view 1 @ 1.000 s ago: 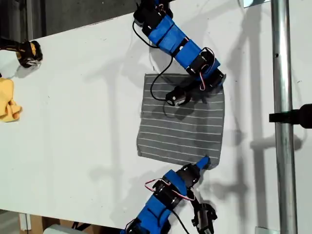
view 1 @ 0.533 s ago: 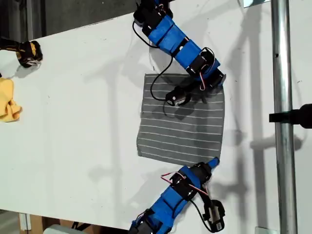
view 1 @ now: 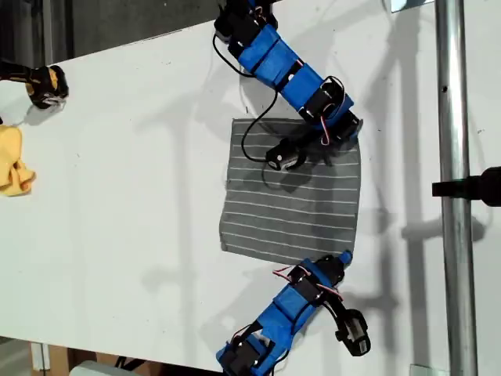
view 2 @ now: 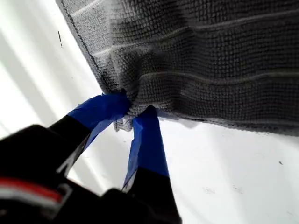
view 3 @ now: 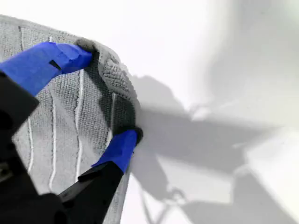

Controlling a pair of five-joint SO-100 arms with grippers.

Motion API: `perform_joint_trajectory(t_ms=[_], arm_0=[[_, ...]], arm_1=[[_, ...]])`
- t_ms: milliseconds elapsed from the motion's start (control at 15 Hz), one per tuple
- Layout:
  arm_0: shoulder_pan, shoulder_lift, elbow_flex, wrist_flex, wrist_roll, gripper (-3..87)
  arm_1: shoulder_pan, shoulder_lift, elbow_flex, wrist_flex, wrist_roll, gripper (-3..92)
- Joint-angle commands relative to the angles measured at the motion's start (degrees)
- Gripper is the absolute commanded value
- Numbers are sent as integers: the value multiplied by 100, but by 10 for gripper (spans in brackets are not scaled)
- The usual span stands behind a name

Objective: Grasp corners of a towel and fold twice.

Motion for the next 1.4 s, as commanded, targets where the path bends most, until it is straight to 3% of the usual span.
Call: perform_joint_trajectory(t_ms=[0,133,200,400,600,800,1067,1333], arm_0=[[9,-246,-202,-123,-53,218],[-97,-343,-202,-44,-132,15],[-158,-369,-325,158,-70,-16],[-167,-44,-879,809,44,-16],[-158,756,-888,1055,176,-16],[-70,1415,-914,1090,360,-16],[-70,1986,-853,1011,369,-16],[-281,1995,-519,1028,35,-16]], arm_1=[[211,132,26,53,-35,-2],[211,132,26,53,-26,-2],[211,141,26,53,-35,-2],[255,360,-53,316,-105,-2],[149,923,-308,677,-246,-2],[-334,1257,-1301,1564,-246,-2],[-501,2039,-1301,1494,-404,-2],[-53,2259,-773,1512,-369,-2]])
